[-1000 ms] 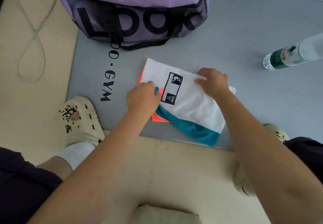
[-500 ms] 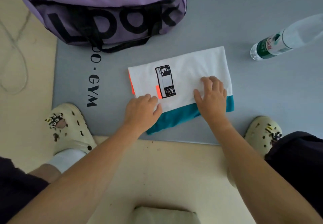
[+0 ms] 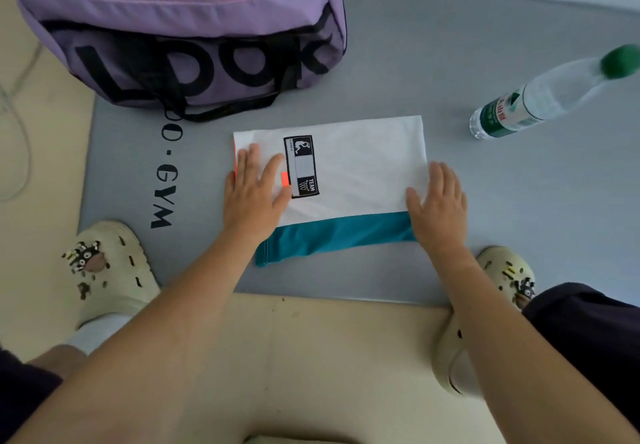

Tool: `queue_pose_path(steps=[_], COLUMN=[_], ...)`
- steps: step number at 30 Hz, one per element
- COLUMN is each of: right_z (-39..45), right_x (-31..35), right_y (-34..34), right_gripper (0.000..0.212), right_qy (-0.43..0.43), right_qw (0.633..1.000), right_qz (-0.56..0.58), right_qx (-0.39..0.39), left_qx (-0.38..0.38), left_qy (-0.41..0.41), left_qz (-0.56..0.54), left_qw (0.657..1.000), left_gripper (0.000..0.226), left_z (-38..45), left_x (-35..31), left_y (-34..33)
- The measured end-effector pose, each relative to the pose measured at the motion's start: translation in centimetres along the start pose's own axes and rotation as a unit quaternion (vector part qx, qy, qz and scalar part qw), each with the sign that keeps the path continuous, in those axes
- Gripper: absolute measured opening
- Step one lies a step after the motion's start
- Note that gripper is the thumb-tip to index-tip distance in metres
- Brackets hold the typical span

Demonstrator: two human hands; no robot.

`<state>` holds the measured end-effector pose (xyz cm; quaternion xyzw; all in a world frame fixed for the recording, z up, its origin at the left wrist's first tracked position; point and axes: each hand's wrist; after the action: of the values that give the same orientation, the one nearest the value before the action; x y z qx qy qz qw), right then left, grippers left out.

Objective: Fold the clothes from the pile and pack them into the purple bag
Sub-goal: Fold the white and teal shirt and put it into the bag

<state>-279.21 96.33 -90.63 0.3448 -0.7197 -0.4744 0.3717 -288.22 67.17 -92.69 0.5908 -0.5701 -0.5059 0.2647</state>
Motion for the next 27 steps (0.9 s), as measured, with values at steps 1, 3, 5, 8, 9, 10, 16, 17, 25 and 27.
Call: queue_pose_path(steps=[1,3,5,8,9,10,16,17,25,27], right_z=[0.9,3.0,5.4,8.1,8.6,8.9,4.7,3.5,-5.5,-5.1], right_x=[1.1,4.0,7.6,12.2,12.8,12.9,10.2,9.9,9.1,8.2], right_y=[0.2,0.1,-0.2,-1.2,-1.8,-2.4,-5.5,-5.9,-6.2,-5.4], right_gripper=[0.066,0.072,0.076,0.078,0.078,0.077,0.073,0.074,0.077,0.071], right_qy=[0.035,0.114,0.216,0.321,0.329,0.324,0.205,0.177,-0.044,-0.079], right_qw=[0.999,0.992,0.971,0.933,0.928,0.929,0.975,0.982,0.999,0.994], right_qz=[-0.013,-0.055,-0.102,-0.153,-0.159,-0.162,-0.085,-0.066,0.019,0.040], right_qx=[0.007,0.024,0.031,0.057,0.069,0.078,0.030,0.026,-0.020,-0.063], left_qx=[0.015,0.046,0.055,0.058,0.062,0.067,0.085,0.081,0.070,0.087], left_qy=[-0.002,-0.013,-0.029,-0.052,-0.061,-0.070,-0.159,-0.169,-0.298,-0.335], left_qz=[0.000,0.012,0.031,0.059,0.065,0.072,0.105,0.105,0.120,0.123], left_qw=[1.000,0.999,0.998,0.995,0.994,0.993,0.978,0.977,0.944,0.930], left_gripper=[0.075,0.096,0.107,0.112,0.113,0.113,0.100,0.095,0.070,0.066], left_z=[0.5,1.2,1.6,2.0,2.2,2.4,6.2,7.0,7.9,7.6], left_x=[0.3,0.8,1.1,1.8,2.1,2.4,2.0,1.2,-8.9,-10.3], left_y=[0.3,0.6,0.5,0.6,0.6,0.8,3.2,3.5,1.9,1.1])
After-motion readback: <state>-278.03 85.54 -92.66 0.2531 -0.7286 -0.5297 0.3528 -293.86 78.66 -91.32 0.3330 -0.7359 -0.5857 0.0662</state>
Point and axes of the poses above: each hand's wrist, its own z-axis towards the middle knuckle, its own y-axis out of the back of the hand, x = y × z, and after that the axes turned 1 degree about x, right-handed
